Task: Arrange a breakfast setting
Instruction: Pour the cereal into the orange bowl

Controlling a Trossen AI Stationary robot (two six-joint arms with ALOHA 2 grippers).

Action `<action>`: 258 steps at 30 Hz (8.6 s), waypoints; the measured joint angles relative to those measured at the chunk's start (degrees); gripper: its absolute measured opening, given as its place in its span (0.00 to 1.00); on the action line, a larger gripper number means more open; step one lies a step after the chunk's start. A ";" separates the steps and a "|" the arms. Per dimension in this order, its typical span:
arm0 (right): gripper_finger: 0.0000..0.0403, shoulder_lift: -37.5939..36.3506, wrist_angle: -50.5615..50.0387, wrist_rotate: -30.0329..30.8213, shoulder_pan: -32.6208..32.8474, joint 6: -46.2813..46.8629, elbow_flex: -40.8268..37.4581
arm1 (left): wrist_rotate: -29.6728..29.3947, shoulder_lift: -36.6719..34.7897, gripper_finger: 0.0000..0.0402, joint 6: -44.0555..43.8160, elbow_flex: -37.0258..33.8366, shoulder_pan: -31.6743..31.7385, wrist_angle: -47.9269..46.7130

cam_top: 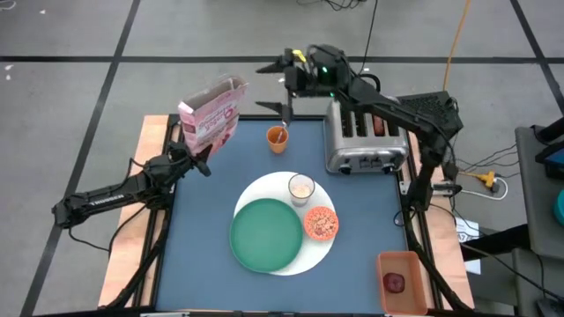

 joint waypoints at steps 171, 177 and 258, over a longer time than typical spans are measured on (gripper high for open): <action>0.00 20.62 -18.26 19.31 1.04 -19.51 19.23 | 10.21 0.00 0.71 -17.30 -0.07 -0.04 -1.27; 0.00 20.62 -18.03 19.39 0.49 -19.62 19.25 | 14.04 0.00 0.71 -20.21 0.00 -0.05 -1.82; 0.02 26.15 -11.21 12.90 1.90 -16.86 19.36 | 16.02 0.07 0.71 -21.14 0.00 -2.37 -1.92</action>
